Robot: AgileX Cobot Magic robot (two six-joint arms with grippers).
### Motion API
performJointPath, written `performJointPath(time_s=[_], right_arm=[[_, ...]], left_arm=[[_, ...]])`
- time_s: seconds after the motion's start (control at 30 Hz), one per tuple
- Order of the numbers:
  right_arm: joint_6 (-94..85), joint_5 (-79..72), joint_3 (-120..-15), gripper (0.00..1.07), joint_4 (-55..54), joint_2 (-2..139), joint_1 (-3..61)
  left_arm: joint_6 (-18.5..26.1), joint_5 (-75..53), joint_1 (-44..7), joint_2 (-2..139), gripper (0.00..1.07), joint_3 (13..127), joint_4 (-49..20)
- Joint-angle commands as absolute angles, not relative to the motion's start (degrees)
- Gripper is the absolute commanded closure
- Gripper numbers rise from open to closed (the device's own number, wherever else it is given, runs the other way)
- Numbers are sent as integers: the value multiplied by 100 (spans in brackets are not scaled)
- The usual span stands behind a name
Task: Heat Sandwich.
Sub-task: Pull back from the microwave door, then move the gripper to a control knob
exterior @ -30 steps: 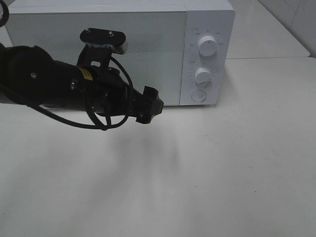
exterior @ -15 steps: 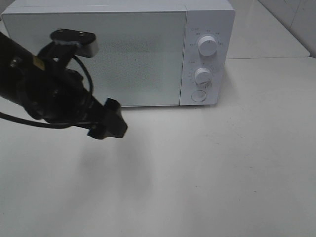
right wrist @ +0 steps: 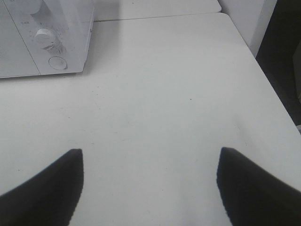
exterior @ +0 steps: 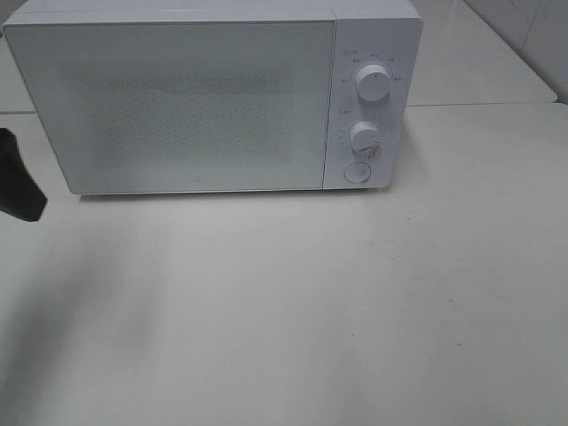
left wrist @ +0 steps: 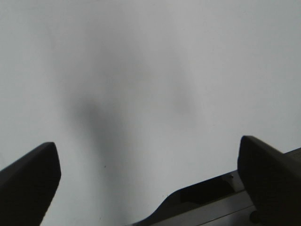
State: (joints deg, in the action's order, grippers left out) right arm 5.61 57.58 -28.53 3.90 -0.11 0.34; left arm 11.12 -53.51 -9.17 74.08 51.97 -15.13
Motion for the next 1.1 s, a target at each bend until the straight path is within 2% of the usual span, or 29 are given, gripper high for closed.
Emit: performJointPath(time_s=[0.03,0.2,0.23,0.4,1.1], right_arm=[[533,5718,-2848,31,378,-183,6],[533,5718,-2848,31,378,-183,6],[533,5718,-2848,31,378,-183,6],[533,5718,-2848,31,378,-183,6],[533,5718,-2848,31,378,-183,6]], left_arm=[[859,-5936,-355,7007,10,5191,-1381],[630,-6068,-103,6732,10,5111,-1203],[458,-6068,-23,6492,10,4973,-1020],[120,-6085,-23,5873,10,4463,-567],[103,-6073,-23,2865,10,3019,-372]])
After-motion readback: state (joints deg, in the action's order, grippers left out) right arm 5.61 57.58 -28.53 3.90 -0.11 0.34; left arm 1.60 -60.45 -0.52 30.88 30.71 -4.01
